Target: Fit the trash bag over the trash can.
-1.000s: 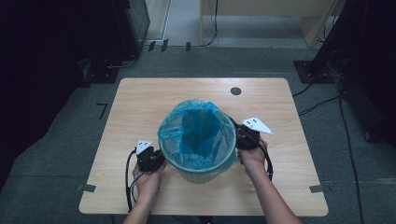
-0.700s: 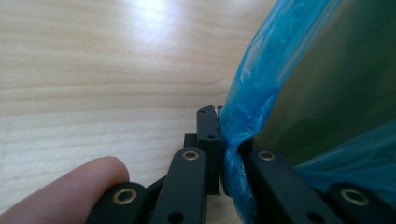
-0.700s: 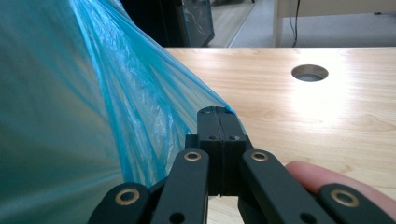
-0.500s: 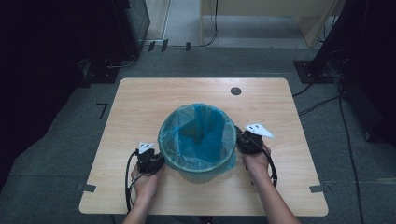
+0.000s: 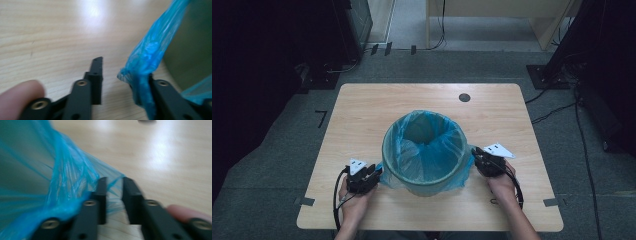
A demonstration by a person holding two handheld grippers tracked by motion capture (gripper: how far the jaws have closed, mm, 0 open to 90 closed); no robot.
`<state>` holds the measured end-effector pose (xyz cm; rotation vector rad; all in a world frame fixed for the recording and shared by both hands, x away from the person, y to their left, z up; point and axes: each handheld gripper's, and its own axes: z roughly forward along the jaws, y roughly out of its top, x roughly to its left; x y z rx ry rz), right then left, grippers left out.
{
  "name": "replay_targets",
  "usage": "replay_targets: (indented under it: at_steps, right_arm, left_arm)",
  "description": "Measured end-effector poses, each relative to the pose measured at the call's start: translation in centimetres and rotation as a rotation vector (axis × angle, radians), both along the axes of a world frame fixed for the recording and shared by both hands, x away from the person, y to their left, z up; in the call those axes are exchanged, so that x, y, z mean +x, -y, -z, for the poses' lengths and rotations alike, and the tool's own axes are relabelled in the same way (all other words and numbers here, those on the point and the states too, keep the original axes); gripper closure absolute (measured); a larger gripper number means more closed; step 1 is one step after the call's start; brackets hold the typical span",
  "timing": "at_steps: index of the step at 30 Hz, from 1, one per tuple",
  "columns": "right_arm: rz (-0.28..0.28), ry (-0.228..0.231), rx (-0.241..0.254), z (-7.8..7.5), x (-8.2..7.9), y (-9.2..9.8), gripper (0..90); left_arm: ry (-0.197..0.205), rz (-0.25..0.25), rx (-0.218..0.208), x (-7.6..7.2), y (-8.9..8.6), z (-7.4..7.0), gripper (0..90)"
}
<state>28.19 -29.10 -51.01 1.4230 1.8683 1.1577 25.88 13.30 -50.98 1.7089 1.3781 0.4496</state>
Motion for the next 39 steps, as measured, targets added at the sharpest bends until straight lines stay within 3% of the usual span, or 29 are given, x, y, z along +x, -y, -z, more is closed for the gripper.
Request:
replay_targets:
  at_steps: [1, 2, 3, 4, 5, 6, 7, 8, 9, 10, 11, 16, 17, 19, 23, 26, 27, 29, 30, 31, 32, 34, 36, 39]
  right_arm:
    - [-0.038, 0.072, 0.021, -0.9, -1.1, 0.3, 62.8]
    - [-0.038, 0.072, 0.021, -0.9, -1.1, 0.3, 62.8]
    - [-0.058, 0.131, 0.026, -1.9, -2.1, 0.5, 57.2]
    - [-0.057, 0.160, 0.026, -2.4, -2.5, 0.5, 57.0]
    - [-0.055, 0.184, 0.033, -2.9, -2.9, 0.6, 57.1]
    - [-0.055, 0.206, 0.047, -3.3, -3.3, 0.6, 57.6]
    - [-0.054, 0.228, 0.058, -3.7, -3.6, 0.5, 58.9]
    - [-0.050, 0.245, 0.066, -4.0, -3.9, 0.3, 60.4]
    - [-0.045, 0.258, 0.078, -4.3, -4.1, 0.1, 62.2]
    - [-0.043, 0.274, 0.088, -4.6, -4.3, -0.2, 63.7]
    - [-0.043, 0.286, 0.103, -4.9, -4.4, -0.5, 65.3]
    - [-0.023, 0.346, 0.158, -6.0, -4.7, -2.0, 74.4]
    - [-0.023, 0.346, 0.158, -6.0, -4.7, -2.0, 74.4]
    - [-0.019, 0.350, 0.173, -6.1, -4.6, -2.4, 76.2]
    - [-0.022, 0.347, 0.187, -5.9, -4.4, -3.1, 77.0]
    - [-0.031, 0.341, 0.189, -5.7, -4.4, -3.4, 77.8]
    - [-0.035, 0.341, 0.189, -5.6, -4.4, -3.5, 78.3]
    - [-0.049, 0.338, 0.187, -5.5, -4.5, -3.7, 78.7]
    - [-0.049, 0.338, 0.187, -5.5, -4.5, -3.7, 78.7]
    - [-0.052, 0.338, 0.187, -5.5, -4.6, -3.8, 79.0]
    - [-0.055, 0.341, 0.189, -5.5, -4.7, -3.7, 79.4]
    - [-0.052, 0.342, 0.190, -5.5, -4.7, -3.6, 79.7]
    - [-0.049, 0.342, 0.187, -5.4, -4.7, -3.4, 80.2]
    - [-0.039, 0.341, 0.191, -5.4, -4.8, -3.1, 80.9]
  left_arm:
    - [0.031, 0.008, -0.038, -0.2, -0.3, -0.4, 56.8]
    - [0.066, 0.015, -0.066, -0.5, -0.5, -0.9, 56.8]
    - [0.103, 0.016, -0.085, -0.8, -0.6, -1.4, 53.0]
    - [0.138, 0.023, -0.114, -1.1, -0.7, -1.9, 52.3]
    - [0.215, 0.044, -0.164, -1.9, -0.6, -2.9, 51.1]
    - [0.215, 0.044, -0.164, -1.9, -0.6, -2.9, 50.5]
    - [0.257, 0.061, -0.187, -2.3, -0.5, -3.4, 49.5]
    - [0.333, 0.109, -0.233, -3.1, 0.0, -4.1, 47.9]
    - [0.333, 0.109, -0.233, -3.1, 0.0, -4.1, 46.6]
    - [0.395, 0.163, -0.267, -3.7, 0.6, -4.5, 46.7]
    - [0.395, 0.163, -0.267, -3.7, 0.6, -4.5, 45.6]
    - [0.483, 0.242, -0.308, -4.7, 1.4, -4.8, 34.3]
    - [0.496, 0.266, -0.330, -4.8, 1.4, -4.8, 34.3]
    - [0.522, 0.316, -0.373, -5.0, 1.5, -4.7, 25.1]
    - [0.545, 0.387, -0.378, -5.6, 2.2, -4.7, 23.3]
    - [0.545, 0.411, -0.325, -5.8, 2.9, -4.6, 28.1]
    - [0.548, 0.411, -0.286, -5.9, 3.1, -4.5, 36.8]
    - [0.539, 0.457, -0.254, -5.9, 3.4, -4.0, 71.9]
    - [0.539, 0.457, -0.254, -5.9, 3.4, -4.0, 81.8]
    - [0.535, 0.457, -0.248, -5.9, 3.5, -3.8, 81.8]
    - [0.524, 0.457, -0.239, -5.8, 3.5, -3.6, 90.0]
    - [0.460, 0.458, -0.198, -5.1, 3.3, -2.9, 90.0]
    - [0.437, 0.451, -0.175, -4.9, 3.3, -2.5, 90.0]
    - [0.335, 0.420, -0.094, -4.0, 3.2, -1.2, 90.0]
